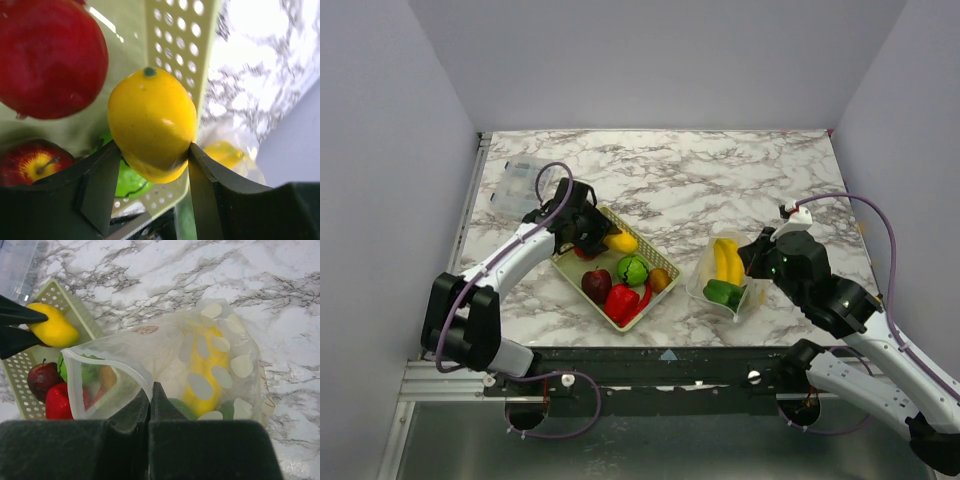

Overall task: Place the food in the zip-top bag and seal the zipper
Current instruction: Pick up the fake fruit from the bin.

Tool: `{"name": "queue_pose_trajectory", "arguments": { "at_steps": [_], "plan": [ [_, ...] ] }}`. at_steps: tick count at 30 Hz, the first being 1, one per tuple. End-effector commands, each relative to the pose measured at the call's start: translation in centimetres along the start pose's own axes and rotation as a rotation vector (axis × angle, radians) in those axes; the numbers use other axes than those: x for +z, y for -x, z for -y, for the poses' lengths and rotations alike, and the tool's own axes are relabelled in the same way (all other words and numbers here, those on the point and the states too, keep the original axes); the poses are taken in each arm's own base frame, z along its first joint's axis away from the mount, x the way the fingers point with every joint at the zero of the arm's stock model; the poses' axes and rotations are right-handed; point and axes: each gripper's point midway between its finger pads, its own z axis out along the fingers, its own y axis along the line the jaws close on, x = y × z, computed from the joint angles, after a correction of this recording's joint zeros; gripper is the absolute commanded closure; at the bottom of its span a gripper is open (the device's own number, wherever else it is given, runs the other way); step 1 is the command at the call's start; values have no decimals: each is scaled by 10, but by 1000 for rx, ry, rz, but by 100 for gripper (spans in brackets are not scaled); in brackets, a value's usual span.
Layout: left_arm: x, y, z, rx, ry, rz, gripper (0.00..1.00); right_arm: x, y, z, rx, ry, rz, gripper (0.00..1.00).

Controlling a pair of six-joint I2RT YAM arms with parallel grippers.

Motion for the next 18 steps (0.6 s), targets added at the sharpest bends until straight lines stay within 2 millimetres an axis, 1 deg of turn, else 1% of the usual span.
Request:
{"name": "queue_pose_trajectory", "arguments": {
  "at_steps": [1, 4, 6, 9, 12, 14, 15, 17, 18],
  "plan": [
    [-25, -26, 23, 198, -183, -102, 94, 1, 4, 1, -3, -9, 24, 99],
    [-52, -40, 48, 386, -410, -103, 94, 1, 4, 1, -1, -9, 26, 99],
    [-78, -52, 66, 510, -591, -88, 94, 2, 3, 1, -3, -7, 24, 99],
    [-121, -79, 85, 652, -838, -93, 92, 2, 3, 1, -5, -8, 21, 99],
    [-156, -120, 97, 790, -992, -149, 91, 2, 3, 0, -7, -5, 22, 99],
    [-173, -151, 101, 871, -1074, -206, 91, 2, 4, 1, -4, -5, 25, 99],
    [-177, -161, 101, 891, -1100, -228, 91, 1, 4, 0, -4, -4, 27, 99],
    [-179, -184, 100, 913, -1128, -282, 91, 2, 4, 1, -3, -6, 25, 99],
    [-176, -192, 99, 918, -1124, -304, 91, 2, 4, 1, -2, -8, 25, 99]
  ]
}}
